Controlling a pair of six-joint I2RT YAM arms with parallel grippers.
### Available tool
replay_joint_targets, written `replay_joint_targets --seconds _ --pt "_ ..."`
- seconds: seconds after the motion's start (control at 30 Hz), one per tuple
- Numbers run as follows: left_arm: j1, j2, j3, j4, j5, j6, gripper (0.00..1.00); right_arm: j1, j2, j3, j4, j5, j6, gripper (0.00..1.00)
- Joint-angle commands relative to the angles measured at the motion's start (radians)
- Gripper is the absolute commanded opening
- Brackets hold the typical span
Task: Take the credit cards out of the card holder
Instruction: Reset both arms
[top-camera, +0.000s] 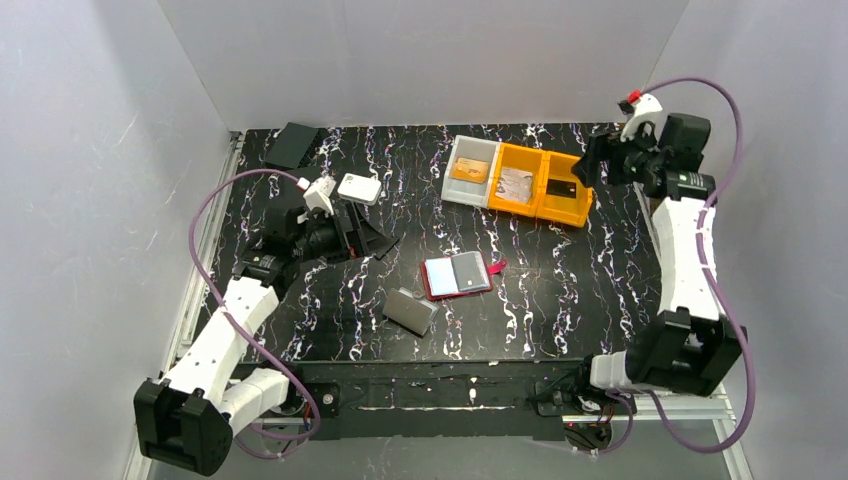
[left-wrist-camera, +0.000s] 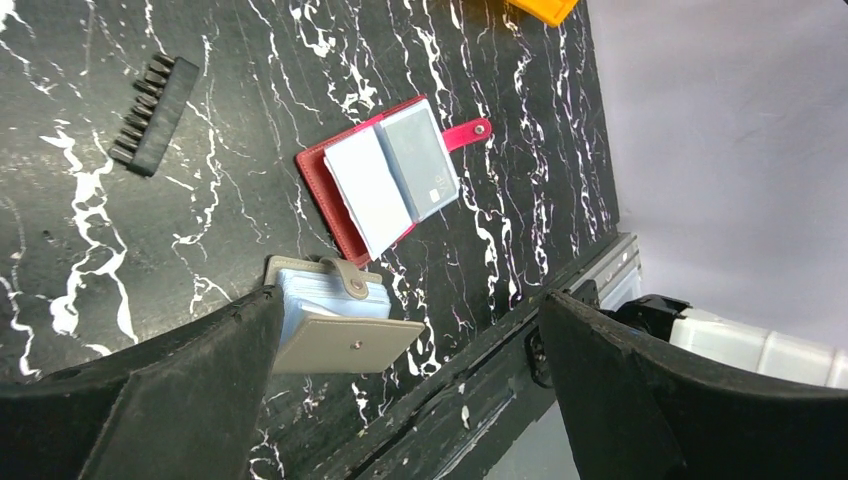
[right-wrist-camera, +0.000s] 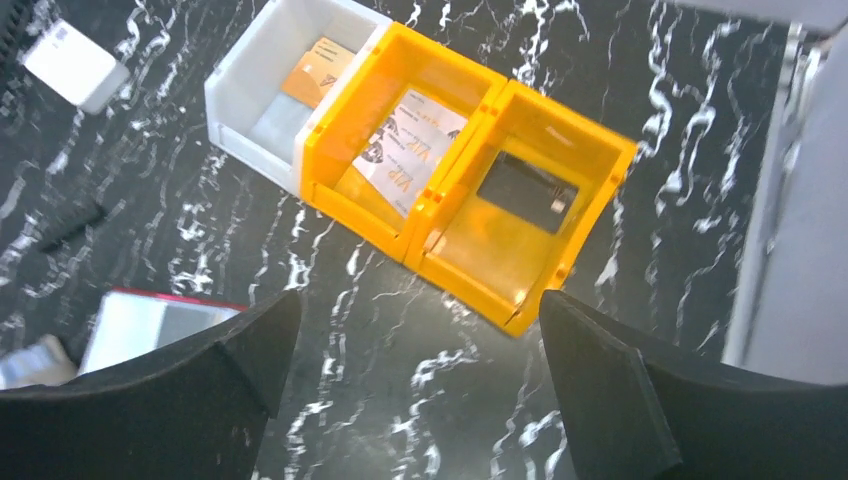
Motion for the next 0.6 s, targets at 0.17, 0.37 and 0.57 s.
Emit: replay_joint_targets --seconds 0.17,0.37,0.57 --pt "0.008 -0.100 0.163 -0.284 -0.062 0.116 0.98 -0.057 -0.292 -0.188 0.128 -0.046 0.229 0.98" --pt "0.011 -0.157 0.197 -0.290 -0.051 0.093 0.98 -0.059 -0.351 -0.153 0.080 -0.015 0.330 0.98" --pt "0.012 -0.193 0.269 -0.357 -0.070 0.104 0.98 -0.059 -0.400 -0.146 0.044 0.139 0.424 0.98"
